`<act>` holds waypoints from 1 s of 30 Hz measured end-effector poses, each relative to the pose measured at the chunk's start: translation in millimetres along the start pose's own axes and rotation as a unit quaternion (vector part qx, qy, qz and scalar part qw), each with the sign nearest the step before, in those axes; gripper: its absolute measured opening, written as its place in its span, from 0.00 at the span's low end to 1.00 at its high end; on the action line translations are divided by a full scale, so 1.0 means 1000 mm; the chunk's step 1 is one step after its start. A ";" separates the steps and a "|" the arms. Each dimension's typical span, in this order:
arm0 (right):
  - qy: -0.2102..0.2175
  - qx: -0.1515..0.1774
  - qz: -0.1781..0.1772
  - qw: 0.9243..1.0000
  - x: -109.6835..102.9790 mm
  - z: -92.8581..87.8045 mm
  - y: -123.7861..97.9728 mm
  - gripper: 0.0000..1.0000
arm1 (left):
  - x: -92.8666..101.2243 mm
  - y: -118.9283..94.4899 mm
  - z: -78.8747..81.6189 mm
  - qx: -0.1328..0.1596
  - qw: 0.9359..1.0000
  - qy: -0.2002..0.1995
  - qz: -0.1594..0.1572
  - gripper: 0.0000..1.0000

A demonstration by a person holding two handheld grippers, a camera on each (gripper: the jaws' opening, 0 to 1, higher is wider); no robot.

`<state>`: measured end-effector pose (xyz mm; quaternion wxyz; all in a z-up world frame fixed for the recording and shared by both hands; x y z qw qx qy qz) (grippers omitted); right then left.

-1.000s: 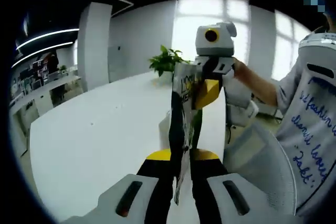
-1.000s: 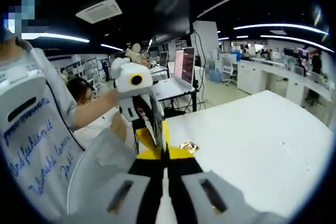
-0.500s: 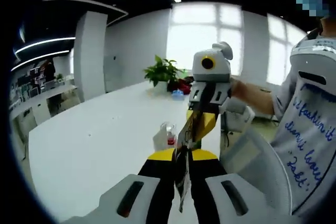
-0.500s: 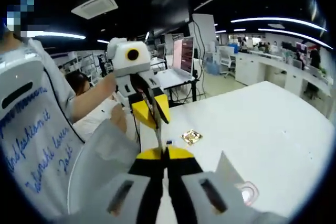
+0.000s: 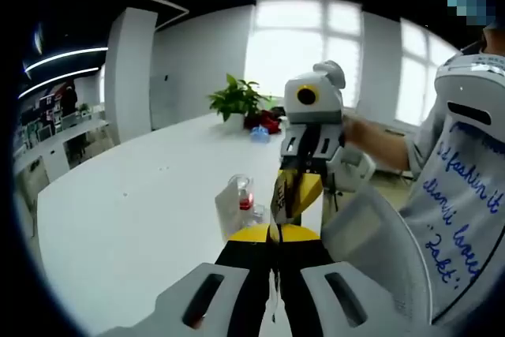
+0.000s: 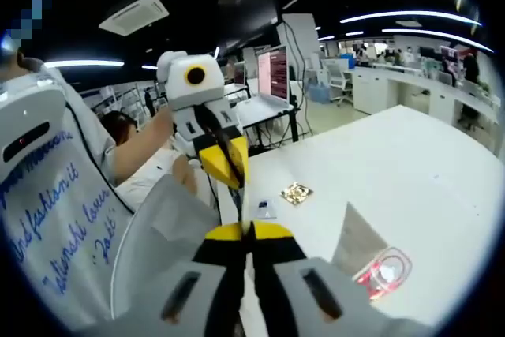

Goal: Arrange the skincare products in the storage area until every visible bottle or jar stands upright without overlapping.

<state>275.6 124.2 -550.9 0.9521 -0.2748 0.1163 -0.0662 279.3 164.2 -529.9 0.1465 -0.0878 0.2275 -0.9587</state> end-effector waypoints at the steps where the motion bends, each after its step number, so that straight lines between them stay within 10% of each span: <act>1: 0.003 0.000 0.003 1.000 -0.001 -0.001 0.001 0.05 | 0.001 0.000 0.000 0.000 1.000 0.001 -0.003 0.00; 13: 0.034 0.007 0.007 0.999 -0.007 -0.022 0.017 0.14 | 0.008 -0.013 0.020 0.077 0.996 -0.030 -0.036 0.00; 30: 0.084 -0.010 0.013 0.996 -0.011 -0.046 0.038 0.04 | -0.027 -0.005 -0.008 0.058 0.994 -0.095 0.011 0.00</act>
Point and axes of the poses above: the point that each gripper's makers call its tool centre point, and the gripper's own axes: y roughly forward along the fingers, x roughly to its right, z roughly out of its top, the point moved 1 cm from there along -y, roughly backward along the fingers, and after that the axes turned 7 degrees about -x, right-handed, at the moved point
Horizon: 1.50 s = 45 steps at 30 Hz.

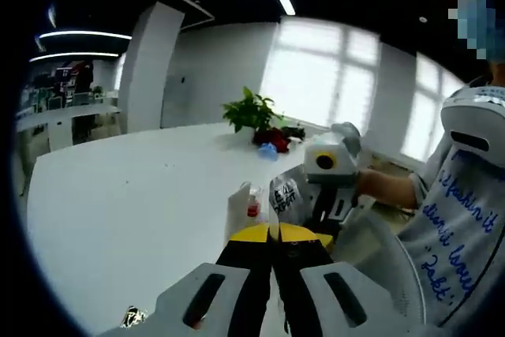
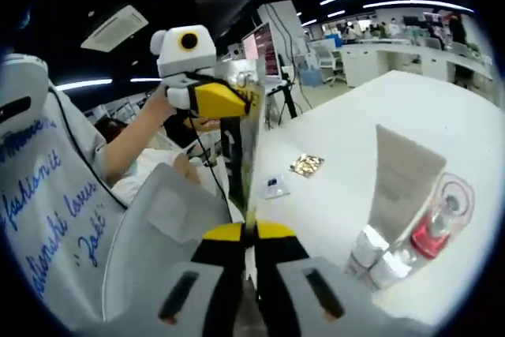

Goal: Arrange the skincare products in the storage area until every visible bottle or jar stands upright without overlapping.

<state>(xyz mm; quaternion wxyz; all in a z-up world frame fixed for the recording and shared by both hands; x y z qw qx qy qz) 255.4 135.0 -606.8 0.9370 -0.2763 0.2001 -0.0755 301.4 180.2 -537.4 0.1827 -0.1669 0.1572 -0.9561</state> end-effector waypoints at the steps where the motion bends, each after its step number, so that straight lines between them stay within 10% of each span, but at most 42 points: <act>1: 0.004 0.000 0.002 1.000 0.000 -0.001 0.001 0.03 | -0.003 0.001 -0.002 -0.004 1.000 -0.001 0.004 0.00; 20: 0.069 -0.002 -0.020 0.997 0.016 -0.018 0.028 0.03 | -0.063 0.035 -0.058 -0.110 0.990 -0.046 0.070 0.00; 45: 0.007 -0.148 -0.115 0.982 0.045 -0.071 0.058 0.05 | -0.093 0.072 -0.139 -0.236 0.960 -0.128 0.086 0.00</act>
Point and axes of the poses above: the point that each gripper's makers call its tool centre point, and the gripper's own axes: y roughly forward along the fingers, x roughly to its right, z roughly out of its top, the point moved 1 cm from there along -y, roughly backward along the fingers, and after that the axes turned 7 degrees about -x, right-handed, at the moved point
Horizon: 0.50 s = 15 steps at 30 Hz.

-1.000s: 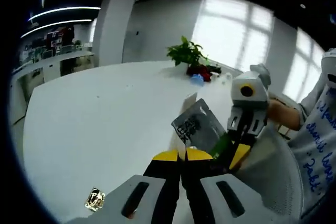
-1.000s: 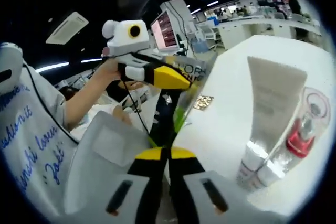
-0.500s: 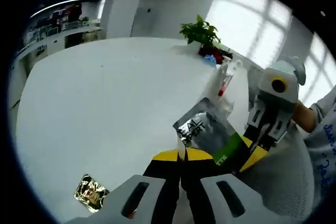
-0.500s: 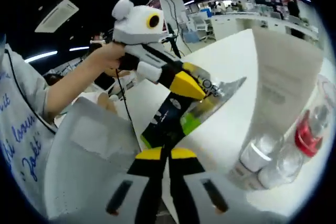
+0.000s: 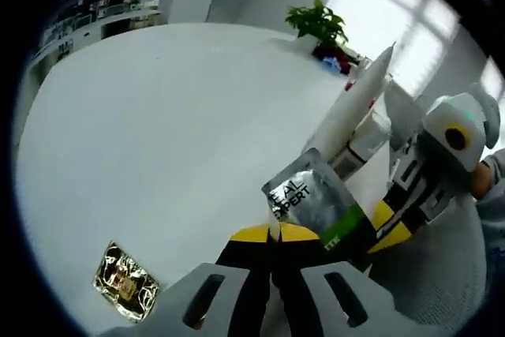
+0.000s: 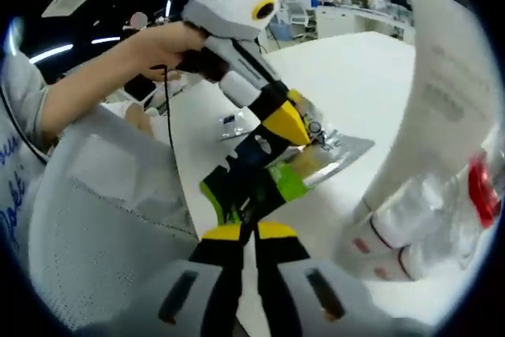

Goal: Arrange the skincare products in the storage area until every visible bottle or jar stands upright without overlapping.

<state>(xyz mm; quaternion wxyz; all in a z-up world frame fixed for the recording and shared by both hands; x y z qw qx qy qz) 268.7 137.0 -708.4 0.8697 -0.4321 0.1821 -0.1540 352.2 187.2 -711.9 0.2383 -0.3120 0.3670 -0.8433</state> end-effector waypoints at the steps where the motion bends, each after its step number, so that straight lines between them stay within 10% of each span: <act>1: 0.001 -0.004 -0.003 1.000 0.002 -0.002 -0.001 0.05 | -0.001 0.001 0.000 0.000 1.000 -0.004 -0.002 0.00; 15: -0.007 -0.031 -0.037 0.999 0.004 -0.012 -0.002 0.10 | -0.005 0.005 -0.001 0.001 1.000 -0.020 -0.003 0.00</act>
Point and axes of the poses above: the point that each gripper's makers call its tool centre point, and the gripper's own axes: y roughly forward along the fingers, x roughly to its right, z roughly out of its top, the point moved 1 cm from there along -y, roughly backward along the fingers, and after that the axes turned 7 degrees about -x, right-handed, at the moved point
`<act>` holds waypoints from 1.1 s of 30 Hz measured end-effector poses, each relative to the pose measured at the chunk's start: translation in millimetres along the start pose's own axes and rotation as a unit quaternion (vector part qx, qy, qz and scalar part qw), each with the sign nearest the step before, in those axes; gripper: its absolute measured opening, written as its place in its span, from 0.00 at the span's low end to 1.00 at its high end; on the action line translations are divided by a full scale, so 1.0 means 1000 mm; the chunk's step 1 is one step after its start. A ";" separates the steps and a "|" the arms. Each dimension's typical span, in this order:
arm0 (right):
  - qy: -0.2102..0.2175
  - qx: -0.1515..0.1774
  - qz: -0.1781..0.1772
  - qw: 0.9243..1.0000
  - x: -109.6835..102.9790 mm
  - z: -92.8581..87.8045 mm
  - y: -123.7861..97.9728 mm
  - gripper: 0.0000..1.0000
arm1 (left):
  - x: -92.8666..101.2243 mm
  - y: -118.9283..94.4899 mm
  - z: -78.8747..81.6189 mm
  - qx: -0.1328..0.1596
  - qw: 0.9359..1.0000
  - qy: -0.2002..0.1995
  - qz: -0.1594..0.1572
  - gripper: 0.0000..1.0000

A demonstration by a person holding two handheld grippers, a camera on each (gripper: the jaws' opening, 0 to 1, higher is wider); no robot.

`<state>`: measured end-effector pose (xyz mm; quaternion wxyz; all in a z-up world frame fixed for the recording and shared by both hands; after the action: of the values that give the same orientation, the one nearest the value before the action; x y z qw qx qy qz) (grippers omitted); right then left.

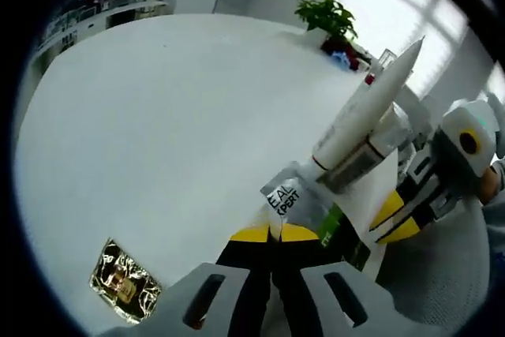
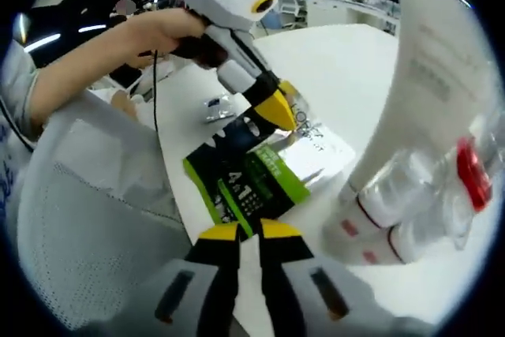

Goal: Arrange the skincare products in the storage area until every visible bottle or jar stands upright without overlapping.

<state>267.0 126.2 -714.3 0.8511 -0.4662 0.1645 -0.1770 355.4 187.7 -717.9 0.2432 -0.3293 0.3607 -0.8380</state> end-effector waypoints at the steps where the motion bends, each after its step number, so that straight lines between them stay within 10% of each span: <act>1: -0.014 -0.004 0.001 1.000 -0.003 0.002 0.003 0.10 | -0.001 0.000 0.001 0.002 1.000 -0.004 0.001 0.00; 33: -0.092 -0.015 -0.085 0.992 0.014 0.023 0.038 0.19 | -0.027 0.019 0.032 0.024 0.997 0.062 0.039 0.00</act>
<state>295.0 155.7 -736.5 0.8372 -0.5057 0.0484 -0.2027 399.7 179.0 -725.5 0.2613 -0.2564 0.3672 -0.8551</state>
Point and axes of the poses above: the point that each gripper's makers call its tool centre point, and the gripper's own axes: y roughly forward along the fingers, x roughly to its right, z roughly out of its top, the point moved 1 cm from there along -y, roughly backward along the fingers, and after that the axes turned 7 degrees about -x, right-handed, at the moved point
